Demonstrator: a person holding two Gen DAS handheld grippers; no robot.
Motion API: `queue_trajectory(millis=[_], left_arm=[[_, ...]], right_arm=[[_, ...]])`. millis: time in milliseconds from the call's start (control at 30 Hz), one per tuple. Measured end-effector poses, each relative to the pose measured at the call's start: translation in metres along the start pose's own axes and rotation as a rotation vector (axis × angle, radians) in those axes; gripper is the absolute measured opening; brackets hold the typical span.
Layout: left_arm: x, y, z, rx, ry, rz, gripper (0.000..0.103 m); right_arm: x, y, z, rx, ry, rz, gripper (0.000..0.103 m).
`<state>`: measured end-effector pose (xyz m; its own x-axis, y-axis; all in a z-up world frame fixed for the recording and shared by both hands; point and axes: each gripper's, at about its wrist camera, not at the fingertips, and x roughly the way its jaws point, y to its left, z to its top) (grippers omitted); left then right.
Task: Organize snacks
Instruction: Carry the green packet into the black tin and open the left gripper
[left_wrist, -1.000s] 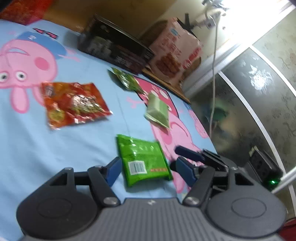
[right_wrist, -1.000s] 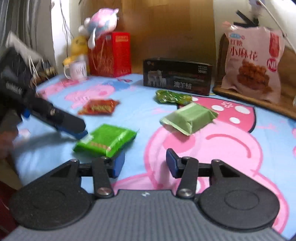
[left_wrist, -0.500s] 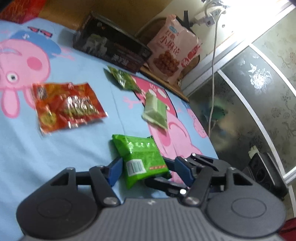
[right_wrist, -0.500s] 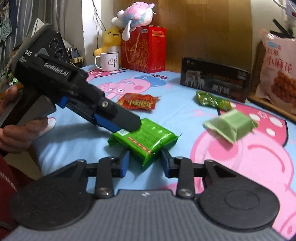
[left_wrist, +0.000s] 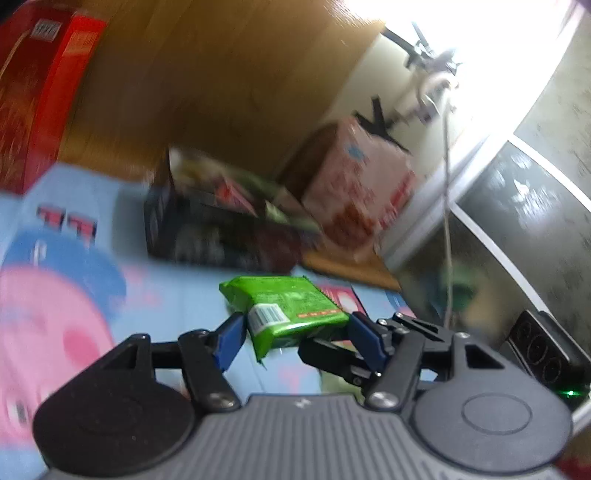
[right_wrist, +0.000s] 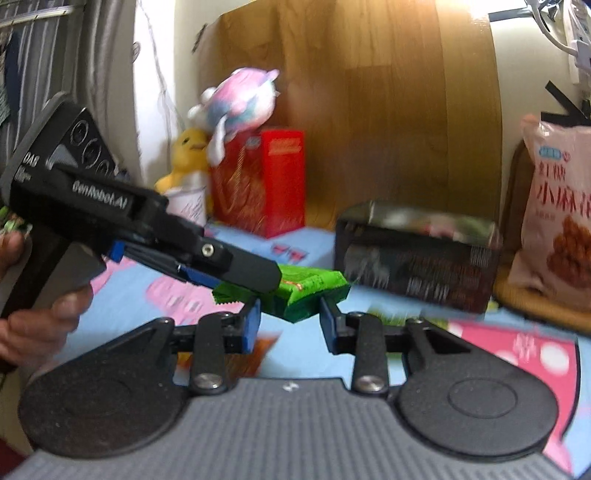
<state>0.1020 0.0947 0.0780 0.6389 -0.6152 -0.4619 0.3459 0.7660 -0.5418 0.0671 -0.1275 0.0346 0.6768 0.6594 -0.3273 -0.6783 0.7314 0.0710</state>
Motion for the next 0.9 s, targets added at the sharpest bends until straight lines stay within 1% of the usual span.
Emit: queue_trajectory(millis=[100,200,267,333,400,467,500,600,667,767,900], left_arm=[[0.019,0.007,0.036,0.022,-0.033,0.029,0.062],[0.045,0.017,0.069,0.03,-0.048,0.068,0.063],[0.062,0.026,0.083,0.026,-0.055,0.099,0.065],[0.076,0.035,0.091,0.018,-0.056,0.132,0.067],[0.085,0.04,0.095,0.017,-0.055,0.146,0.071],[0.085,0.041,0.095,0.02,-0.071,0.166,0.074],[0.081,0.04,0.094,0.02,-0.084,0.161,0.076],[0.063,0.039,0.086,0.017,-0.107,0.135,0.077],[0.051,0.039,0.077,0.002,-0.101,0.112,0.077],[0.042,0.038,0.056,-0.033,-0.063,0.086,0.077],[0.06,0.036,0.028,-0.104,0.036,0.038,0.077]], right_arm=[[0.027,-0.025,0.025,0.034,-0.02,-0.003,0.037],[0.059,-0.055,0.047,0.084,-0.012,-0.008,0.037],[0.081,-0.073,0.057,0.119,0.005,-0.016,0.038],[0.1,-0.085,0.061,0.13,0.027,-0.04,0.038],[0.118,-0.094,0.06,0.134,0.059,-0.066,0.04],[0.127,-0.102,0.059,0.149,0.085,-0.079,0.042],[0.129,-0.105,0.059,0.162,0.089,-0.087,0.043],[0.111,-0.115,0.058,0.209,0.064,-0.084,0.045],[0.091,-0.122,0.053,0.239,0.054,-0.084,0.046],[0.057,-0.128,0.037,0.271,0.052,-0.087,0.046],[0.033,-0.135,0.007,0.325,0.134,-0.12,0.045]])
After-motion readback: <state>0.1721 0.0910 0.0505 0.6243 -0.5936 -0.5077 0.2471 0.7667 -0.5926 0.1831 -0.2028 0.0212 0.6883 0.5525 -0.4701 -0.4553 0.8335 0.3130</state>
